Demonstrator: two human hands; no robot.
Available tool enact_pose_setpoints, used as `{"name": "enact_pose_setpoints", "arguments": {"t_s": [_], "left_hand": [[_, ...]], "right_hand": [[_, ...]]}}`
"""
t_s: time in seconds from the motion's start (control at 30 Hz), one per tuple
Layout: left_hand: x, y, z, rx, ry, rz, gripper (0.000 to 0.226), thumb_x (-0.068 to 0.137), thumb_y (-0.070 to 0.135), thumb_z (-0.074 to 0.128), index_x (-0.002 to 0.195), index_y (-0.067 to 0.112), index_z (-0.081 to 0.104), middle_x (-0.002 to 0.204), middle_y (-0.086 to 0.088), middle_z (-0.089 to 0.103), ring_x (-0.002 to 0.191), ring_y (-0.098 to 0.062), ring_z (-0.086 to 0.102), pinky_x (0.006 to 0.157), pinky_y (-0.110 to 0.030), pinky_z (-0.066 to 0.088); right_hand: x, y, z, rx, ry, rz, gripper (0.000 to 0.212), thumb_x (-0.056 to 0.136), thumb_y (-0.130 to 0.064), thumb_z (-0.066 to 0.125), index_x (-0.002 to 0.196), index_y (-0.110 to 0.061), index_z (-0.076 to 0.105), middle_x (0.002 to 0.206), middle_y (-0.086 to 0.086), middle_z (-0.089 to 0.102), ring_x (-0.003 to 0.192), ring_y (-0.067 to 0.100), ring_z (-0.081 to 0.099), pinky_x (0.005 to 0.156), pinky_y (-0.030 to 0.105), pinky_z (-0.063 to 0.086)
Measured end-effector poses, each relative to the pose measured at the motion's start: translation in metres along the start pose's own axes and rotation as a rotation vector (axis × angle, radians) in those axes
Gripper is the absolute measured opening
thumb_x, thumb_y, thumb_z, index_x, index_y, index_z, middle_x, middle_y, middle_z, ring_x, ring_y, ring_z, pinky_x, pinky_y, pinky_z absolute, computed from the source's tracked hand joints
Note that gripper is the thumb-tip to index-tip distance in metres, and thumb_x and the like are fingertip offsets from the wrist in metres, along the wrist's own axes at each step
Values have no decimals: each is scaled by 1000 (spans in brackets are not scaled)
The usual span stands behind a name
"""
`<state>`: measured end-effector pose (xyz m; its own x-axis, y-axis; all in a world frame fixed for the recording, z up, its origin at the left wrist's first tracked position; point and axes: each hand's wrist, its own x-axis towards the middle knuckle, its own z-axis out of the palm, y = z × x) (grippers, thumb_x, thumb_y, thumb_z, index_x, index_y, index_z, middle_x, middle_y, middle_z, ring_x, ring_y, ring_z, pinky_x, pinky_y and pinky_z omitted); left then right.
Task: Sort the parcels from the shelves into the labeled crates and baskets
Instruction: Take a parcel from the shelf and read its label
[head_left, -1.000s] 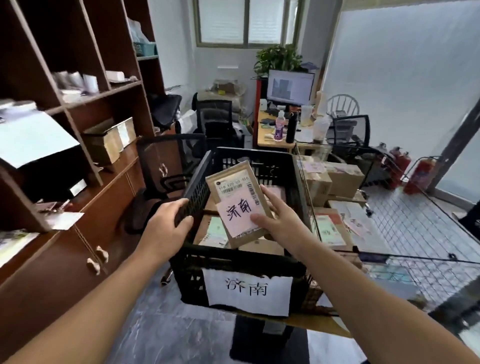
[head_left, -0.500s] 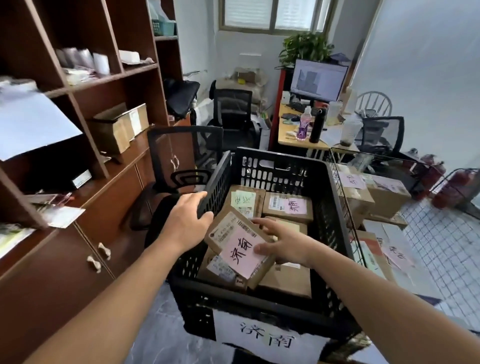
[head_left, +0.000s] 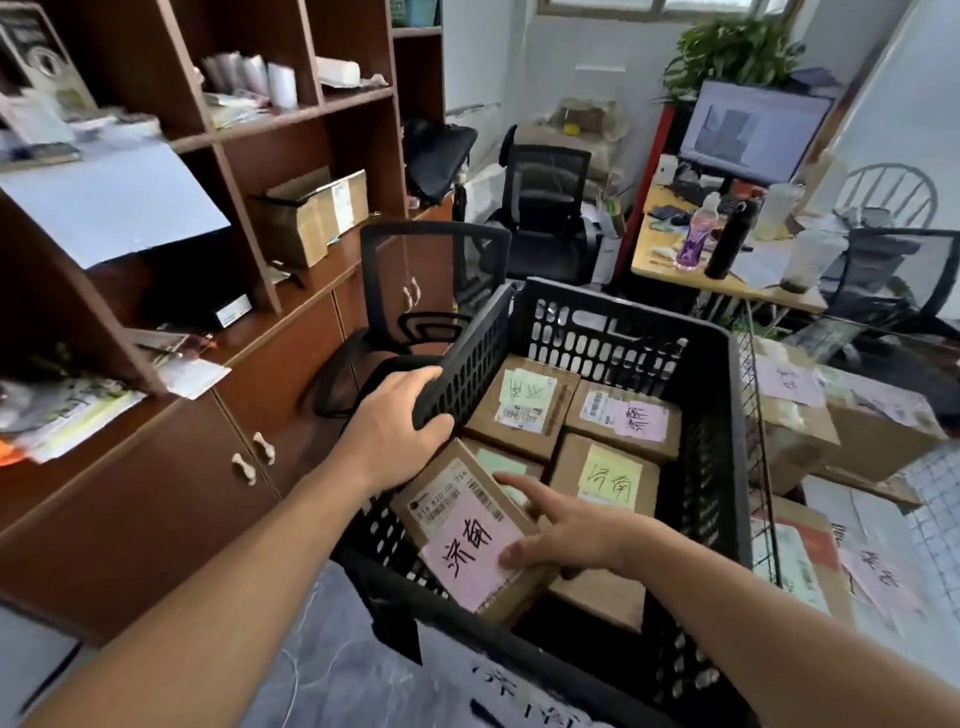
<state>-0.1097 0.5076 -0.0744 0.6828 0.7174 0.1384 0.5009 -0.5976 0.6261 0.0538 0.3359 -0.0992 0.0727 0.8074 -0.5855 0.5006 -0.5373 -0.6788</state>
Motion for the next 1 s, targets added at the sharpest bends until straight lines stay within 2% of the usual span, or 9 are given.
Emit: {"name": "enact_pose_setpoints", "arguments": {"t_s": [0.13, 0.27, 0.43, 0.57, 0.67, 0.73, 0.83, 0.93, 1.0], "left_hand": [[-4, 3, -1, -24, 9, -14, 57, 94, 30, 59, 147, 23, 40, 140, 3, 46, 130, -12, 42, 99, -22, 30], [-5, 5, 2, 11, 4, 0, 58, 94, 30, 58, 148, 21, 39, 144, 2, 44, 134, -13, 40, 102, -22, 30], [-8, 6, 3, 50, 14, 24, 55, 93, 30, 59, 144, 21, 44, 144, 4, 45, 134, -13, 40, 108, -27, 32], [-11, 8, 3, 96, 3, 14, 54, 93, 32, 57, 144, 21, 44, 145, 4, 42, 135, -13, 37, 108, -29, 30], [-14, 9, 4, 119, 12, -23, 53, 93, 35, 57, 143, 21, 46, 145, 4, 42, 135, -14, 37, 108, -30, 31], [-13, 8, 3, 115, 35, -44, 51, 92, 35, 58, 141, 21, 48, 142, 4, 44, 132, -15, 40, 104, -28, 32], [-11, 6, -1, 62, 65, -93, 48, 93, 36, 59, 139, 23, 51, 138, 3, 48, 128, -16, 45, 96, -26, 33], [-12, 4, 2, 114, 34, -46, 51, 93, 36, 59, 141, 23, 48, 142, 3, 45, 133, -17, 41, 103, -28, 33], [-10, 4, 6, 172, -24, -13, 56, 94, 38, 57, 146, 25, 41, 148, 5, 38, 138, -17, 33, 110, -32, 29]], "right_hand": [[-3, -11, -6, -318, 22, -90, 93, 88, -49, 74, 152, -59, 8, 134, -3, 59, 114, 18, 59, 106, 39, 44], [3, -18, 1, -433, 28, -156, 96, 88, -48, 73, 154, -57, 3, 137, 2, 46, 110, 20, 56, 97, 33, 42], [3, -10, -8, -362, 49, -139, 92, 84, -50, 75, 147, -64, 11, 133, 3, 41, 114, 25, 57, 106, 47, 46], [1, -8, 1, -408, 103, -156, 88, 85, -48, 75, 149, -60, 16, 134, 3, 36, 108, 23, 54, 94, 37, 46], [-1, -2, 4, -255, 95, -127, 83, 87, -40, 75, 150, -56, 23, 127, 0, 50, 105, 18, 58, 91, 34, 50], [-4, 3, -2, -62, 84, -83, 77, 88, -32, 75, 147, -53, 29, 120, -2, 60, 94, 14, 62, 76, 29, 53], [-5, 11, -20, 309, 150, -24, 78, 89, -21, 74, 149, -50, 33, 122, 4, 59, 94, 23, 65, 68, 32, 55], [2, 16, -28, 681, 281, -8, 80, 91, -16, 73, 151, -48, 31, 122, 7, 63, 97, 29, 69, 61, 36, 58], [10, 17, -25, 785, 347, -22, 80, 92, -18, 74, 152, -47, 30, 119, 5, 66, 94, 28, 71, 63, 37, 57]]}}
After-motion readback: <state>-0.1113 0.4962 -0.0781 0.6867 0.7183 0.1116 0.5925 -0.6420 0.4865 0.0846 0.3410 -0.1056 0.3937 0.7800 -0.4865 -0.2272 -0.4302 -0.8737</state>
